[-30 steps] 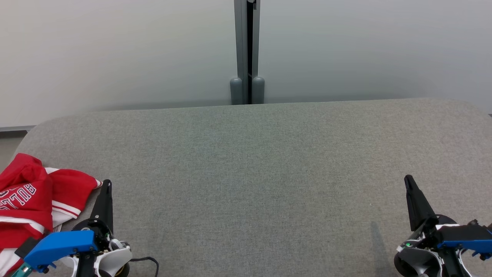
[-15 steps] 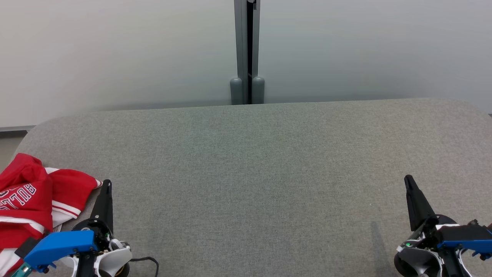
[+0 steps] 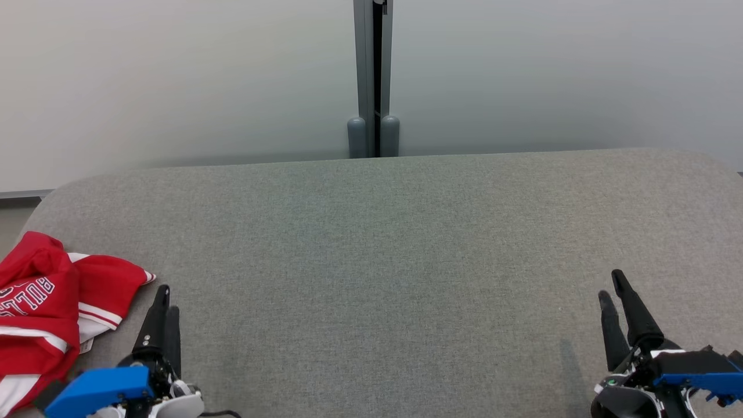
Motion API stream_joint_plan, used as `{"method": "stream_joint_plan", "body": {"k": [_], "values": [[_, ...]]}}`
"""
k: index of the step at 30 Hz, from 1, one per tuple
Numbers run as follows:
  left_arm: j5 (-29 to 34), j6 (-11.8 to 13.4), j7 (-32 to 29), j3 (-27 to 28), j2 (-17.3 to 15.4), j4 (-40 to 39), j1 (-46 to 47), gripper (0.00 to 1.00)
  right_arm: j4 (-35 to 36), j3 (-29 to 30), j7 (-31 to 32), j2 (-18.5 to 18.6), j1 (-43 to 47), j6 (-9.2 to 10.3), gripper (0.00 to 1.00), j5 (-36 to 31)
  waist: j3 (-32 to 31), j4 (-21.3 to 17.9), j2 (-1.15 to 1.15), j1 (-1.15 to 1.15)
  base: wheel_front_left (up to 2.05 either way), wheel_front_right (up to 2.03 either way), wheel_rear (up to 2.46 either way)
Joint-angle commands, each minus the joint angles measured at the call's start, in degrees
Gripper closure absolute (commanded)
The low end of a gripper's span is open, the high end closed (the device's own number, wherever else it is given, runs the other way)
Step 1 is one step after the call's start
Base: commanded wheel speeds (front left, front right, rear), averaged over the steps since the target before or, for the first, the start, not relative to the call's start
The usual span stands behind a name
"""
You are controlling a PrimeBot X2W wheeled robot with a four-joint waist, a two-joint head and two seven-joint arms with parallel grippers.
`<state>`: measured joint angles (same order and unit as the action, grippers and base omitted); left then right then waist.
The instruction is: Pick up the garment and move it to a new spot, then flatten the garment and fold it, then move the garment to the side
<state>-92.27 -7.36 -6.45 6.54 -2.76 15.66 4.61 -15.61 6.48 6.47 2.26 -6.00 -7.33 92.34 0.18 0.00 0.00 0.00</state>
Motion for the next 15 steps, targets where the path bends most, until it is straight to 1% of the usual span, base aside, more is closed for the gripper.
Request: {"method": "stream_joint_plan", "body": {"k": [1,8,15], "values": [[0.0,0.0,0.0,0.0,0.1,0.3,-0.3,0.00,-0.2,-0.1,-0.1,-0.1,0.2,0.01,0.00,-0.1,0.0,0.0,0.00,0.00,0.00,0.00,0.00],[2.5,0.0,2.1,-0.5,-0.8,0.3,0.4,0.00,0.5,-1.4,-2.1,0.3,-0.2,-0.01,0.00,-3.3,0.1,0.0,0.00,0.00,0.00,0.00,0.00],[9.9,0.0,4.1,-0.9,-1.6,0.5,1.2,0.00,0.5,-1.7,-4.1,0.2,-0.8,-0.03,0.00,-11.0,0.3,0.0,0.00,0.00,0.00,0.00,0.00]]}}
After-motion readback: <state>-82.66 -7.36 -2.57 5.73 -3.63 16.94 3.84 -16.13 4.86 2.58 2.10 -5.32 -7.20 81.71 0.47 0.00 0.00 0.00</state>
